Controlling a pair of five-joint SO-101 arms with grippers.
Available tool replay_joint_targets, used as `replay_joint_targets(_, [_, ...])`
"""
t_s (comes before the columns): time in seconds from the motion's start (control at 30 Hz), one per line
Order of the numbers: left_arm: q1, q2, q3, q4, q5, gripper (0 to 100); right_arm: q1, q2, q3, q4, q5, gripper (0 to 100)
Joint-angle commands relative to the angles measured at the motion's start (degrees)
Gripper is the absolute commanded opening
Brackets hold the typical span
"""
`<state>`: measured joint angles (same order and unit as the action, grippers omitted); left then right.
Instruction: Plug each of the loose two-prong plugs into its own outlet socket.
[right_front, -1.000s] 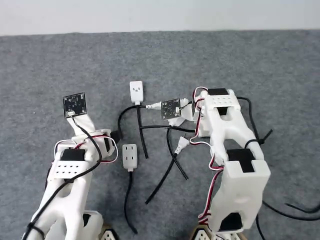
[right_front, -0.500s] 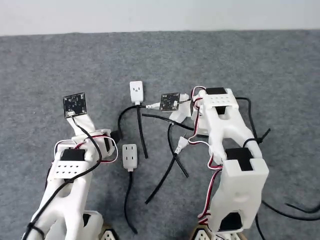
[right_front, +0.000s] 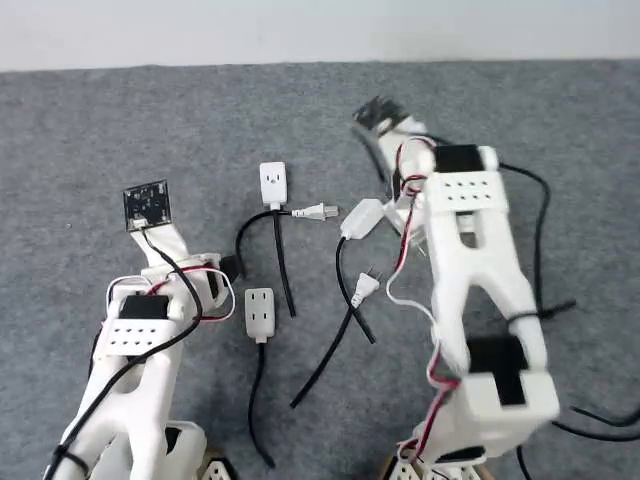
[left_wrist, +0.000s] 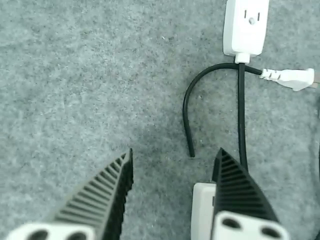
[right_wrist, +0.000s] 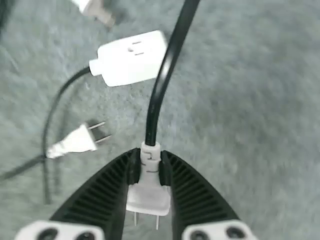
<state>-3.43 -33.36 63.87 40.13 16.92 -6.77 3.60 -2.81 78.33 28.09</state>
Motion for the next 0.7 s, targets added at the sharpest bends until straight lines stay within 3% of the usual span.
replay_joint_targets(0.0, [-0.4, 0.8, -4.0, 3.1, -0.4, 24, -3.1, -11.2, -3.6, 4.6, -6.5, 0.9])
replay_joint_targets(0.1, [-0.4, 5.8, -7.2, 3.3, -1.3, 17, -8.0, -17.0, -3.5, 7.6, -11.1, 0.9])
replay_joint_targets(0.2, [0.2, 14.6, -12.4, 4.3, -7.2, 1, -13.8, -21.9, -0.7, 4.9, -16.9, 0.9])
replay_joint_targets(0.33, [0.0, 23.3, -20.4, 11.4, -14.0, 1, -23.0, -27.6, 10.0, -3.5, -19.9, 0.9])
replay_joint_targets(0.47, [0.8, 23.7, -21.7, 15.6, -29.4, 1, -30.1, -33.4, 25.3, -13.7, -21.3, 0.9])
replay_joint_targets(0.67, [5.5, 17.9, -15.5, 15.4, -36.2, 1, -34.6, -40.7, 37.1, -21.4, -20.7, 0.8])
